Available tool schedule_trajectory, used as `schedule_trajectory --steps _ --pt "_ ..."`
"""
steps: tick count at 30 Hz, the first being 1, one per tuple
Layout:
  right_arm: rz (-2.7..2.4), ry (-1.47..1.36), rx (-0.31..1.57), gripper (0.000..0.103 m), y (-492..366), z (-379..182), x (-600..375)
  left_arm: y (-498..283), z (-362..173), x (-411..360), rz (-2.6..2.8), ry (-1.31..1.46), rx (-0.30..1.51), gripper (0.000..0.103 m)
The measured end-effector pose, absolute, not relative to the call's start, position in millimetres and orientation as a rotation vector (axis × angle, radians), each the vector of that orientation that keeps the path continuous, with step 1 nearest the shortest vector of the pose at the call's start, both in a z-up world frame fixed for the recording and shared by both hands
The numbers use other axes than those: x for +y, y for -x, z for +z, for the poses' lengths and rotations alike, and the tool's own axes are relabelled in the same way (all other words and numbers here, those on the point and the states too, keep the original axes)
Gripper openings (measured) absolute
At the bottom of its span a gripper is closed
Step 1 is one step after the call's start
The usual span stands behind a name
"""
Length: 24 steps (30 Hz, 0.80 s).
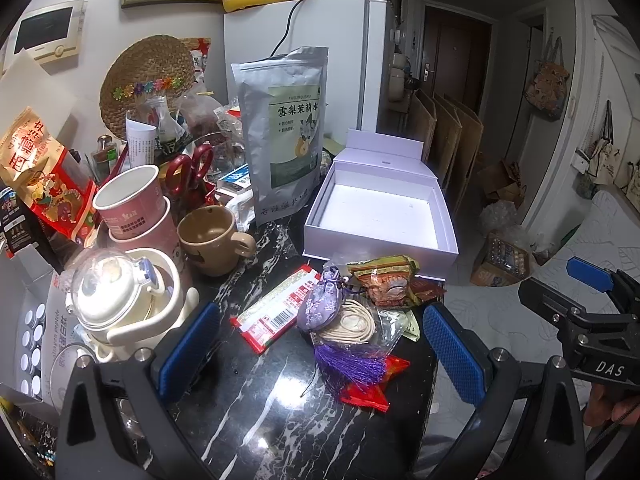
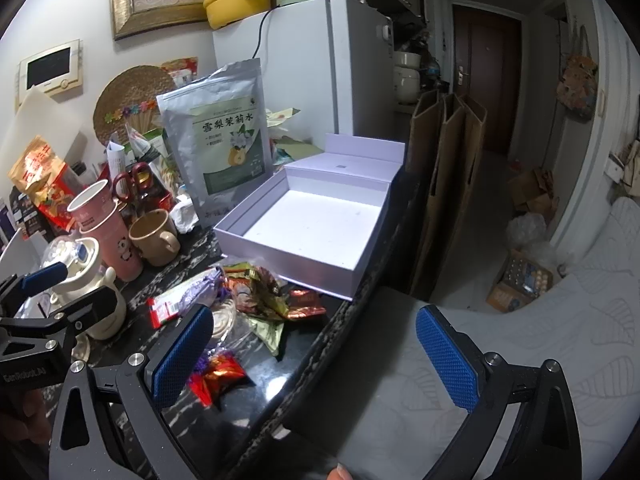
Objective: Organize soft objects
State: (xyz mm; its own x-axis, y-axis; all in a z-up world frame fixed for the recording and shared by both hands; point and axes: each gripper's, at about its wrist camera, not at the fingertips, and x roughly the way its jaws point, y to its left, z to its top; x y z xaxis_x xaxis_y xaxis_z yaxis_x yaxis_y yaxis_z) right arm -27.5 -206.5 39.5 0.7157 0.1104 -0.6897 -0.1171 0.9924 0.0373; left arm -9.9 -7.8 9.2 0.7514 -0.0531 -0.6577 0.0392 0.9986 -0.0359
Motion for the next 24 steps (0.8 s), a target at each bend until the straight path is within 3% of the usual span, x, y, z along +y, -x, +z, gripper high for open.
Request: schedule_trajectory --steps 24 --pt "0.123 0.006 0.752 0.103 33.2 41.2 -210.6 17.8 15.5 -11.2 -0.071 0.023 0.700 0.103"
